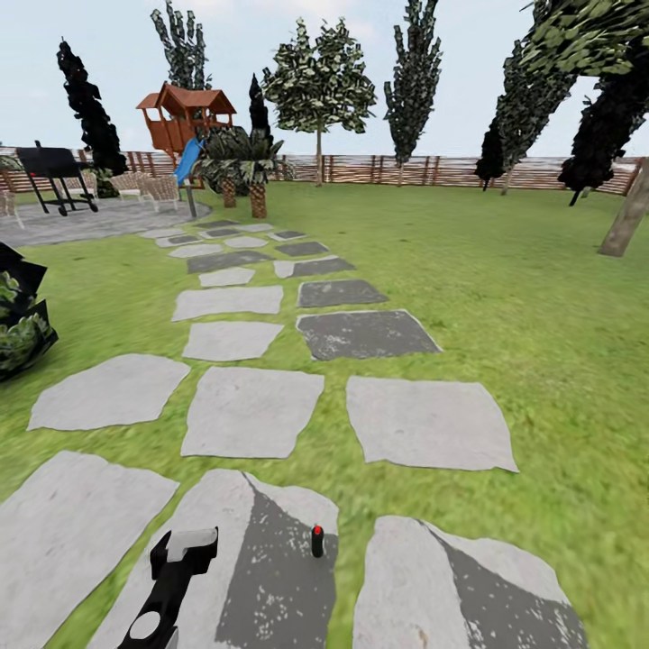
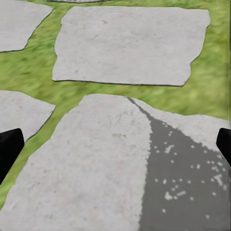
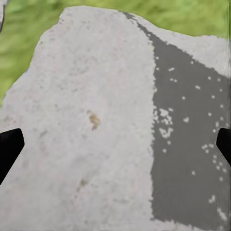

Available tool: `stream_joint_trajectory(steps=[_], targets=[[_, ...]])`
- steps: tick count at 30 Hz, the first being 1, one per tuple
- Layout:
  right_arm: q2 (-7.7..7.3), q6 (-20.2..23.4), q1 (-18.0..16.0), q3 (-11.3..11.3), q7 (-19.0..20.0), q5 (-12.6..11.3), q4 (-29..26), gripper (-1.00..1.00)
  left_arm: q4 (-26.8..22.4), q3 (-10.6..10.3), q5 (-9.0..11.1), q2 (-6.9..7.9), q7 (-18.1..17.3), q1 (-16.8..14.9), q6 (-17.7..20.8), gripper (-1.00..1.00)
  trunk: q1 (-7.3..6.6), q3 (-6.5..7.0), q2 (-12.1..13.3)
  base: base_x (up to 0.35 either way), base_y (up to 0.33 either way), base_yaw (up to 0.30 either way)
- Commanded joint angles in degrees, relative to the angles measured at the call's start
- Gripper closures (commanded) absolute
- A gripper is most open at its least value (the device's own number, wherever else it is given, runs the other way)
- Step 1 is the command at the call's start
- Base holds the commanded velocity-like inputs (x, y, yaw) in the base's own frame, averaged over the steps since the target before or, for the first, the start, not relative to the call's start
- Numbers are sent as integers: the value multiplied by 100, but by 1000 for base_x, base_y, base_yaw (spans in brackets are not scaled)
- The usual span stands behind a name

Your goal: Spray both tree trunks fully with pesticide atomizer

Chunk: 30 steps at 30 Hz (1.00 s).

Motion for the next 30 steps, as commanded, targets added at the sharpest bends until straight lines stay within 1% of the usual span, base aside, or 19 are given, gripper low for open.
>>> stream_joint_trajectory(steps=[1,21,25,30], targets=[[-1,0,0,-1,0,0,0,-100,0,0,0,0,0,0,0,-100,0,0,0,145,-239,10],[-1,-9,0,7,0,7,0,-100,0,0,0,0,0,0,0,-100,0,-1,0,149,-240,6],[-3,-9,0,8,0,8,0,-100,0,0,0,0,0,0,0,-100,0,-1,0,154,-240,137],[-3,-9,0,8,0,9,0,-100,0,0,0,0,0,0,0,-100,0,-1,0,154,-240,242]])
